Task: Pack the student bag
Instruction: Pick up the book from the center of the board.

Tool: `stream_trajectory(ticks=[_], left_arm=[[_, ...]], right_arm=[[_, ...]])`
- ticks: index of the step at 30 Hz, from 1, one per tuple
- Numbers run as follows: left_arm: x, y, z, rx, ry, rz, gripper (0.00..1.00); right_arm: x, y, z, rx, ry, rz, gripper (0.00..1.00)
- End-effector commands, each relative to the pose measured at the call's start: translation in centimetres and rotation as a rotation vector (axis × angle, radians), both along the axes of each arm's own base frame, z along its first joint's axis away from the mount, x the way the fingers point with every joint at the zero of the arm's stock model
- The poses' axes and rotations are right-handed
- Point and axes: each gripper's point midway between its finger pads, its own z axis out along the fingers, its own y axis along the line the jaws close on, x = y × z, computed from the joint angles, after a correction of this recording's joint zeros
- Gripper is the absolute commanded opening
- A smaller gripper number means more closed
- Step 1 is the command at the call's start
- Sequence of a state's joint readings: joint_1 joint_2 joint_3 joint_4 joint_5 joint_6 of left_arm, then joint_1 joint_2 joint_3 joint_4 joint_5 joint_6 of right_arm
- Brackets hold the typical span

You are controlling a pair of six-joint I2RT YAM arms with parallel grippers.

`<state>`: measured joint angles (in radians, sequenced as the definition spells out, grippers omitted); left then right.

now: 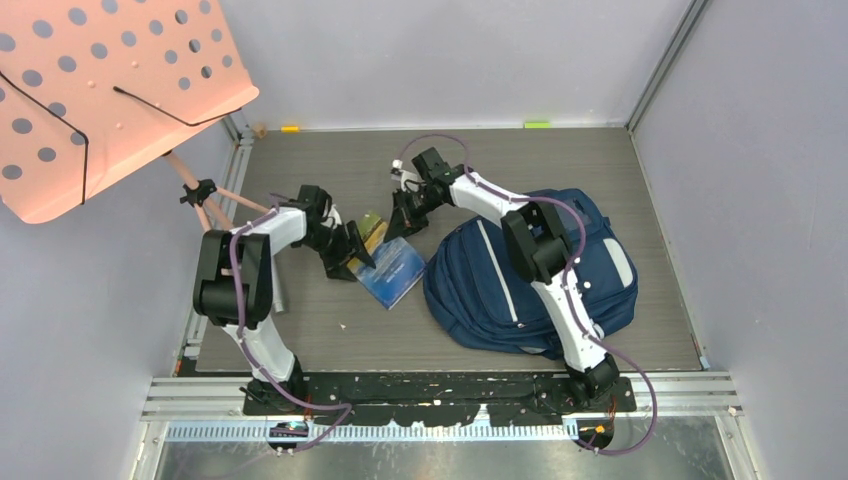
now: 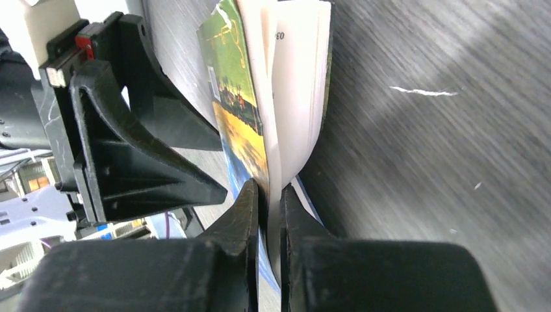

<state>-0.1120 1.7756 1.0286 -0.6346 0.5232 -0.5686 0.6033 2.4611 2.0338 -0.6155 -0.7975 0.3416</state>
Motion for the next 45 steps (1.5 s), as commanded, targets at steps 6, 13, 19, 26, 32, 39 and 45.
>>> stream_trajectory(ticks=[6,13,19,26,32,39,45], left_arm=[[7.0,-0.7,16.0,-0.069,-0.548,0.032,0.82],[8.4,-1.6,27.4,-0.218,-0.845,0.078,0.88],[9.6,-0.1,33.2,-0.362,-0.973,0.18,0.93],[9.6,-2.3,37.6,-0.66,-1.071,0.102,0.83],[8.7,-4.0,38.4,-0.764,-1.06,0.006,0.72],[7.9,-4.1,38.0,-0.768,-1.049,0.019,0.21],[7.3,-3.9,37.7,-0.735,-1.056,0.031,0.0]], right_arm=[[6.7,-2.7,20.2,0.458,-0.246,-0.368,0.01],[7.0,-6.0,31.1,0.616,-0.444,-0.422,0.01],[5.1,-7.0,37.8,0.719,-0.553,-0.417,0.01],[3.3,-7.2,41.0,0.789,-0.575,-0.367,0.01],[2.7,-6.6,40.2,0.734,-0.594,-0.336,0.01],[2.3,-6.3,38.3,0.59,-0.646,-0.379,0.0],[1.1,-9.0,34.3,0.263,-0.738,-0.432,0.4]])
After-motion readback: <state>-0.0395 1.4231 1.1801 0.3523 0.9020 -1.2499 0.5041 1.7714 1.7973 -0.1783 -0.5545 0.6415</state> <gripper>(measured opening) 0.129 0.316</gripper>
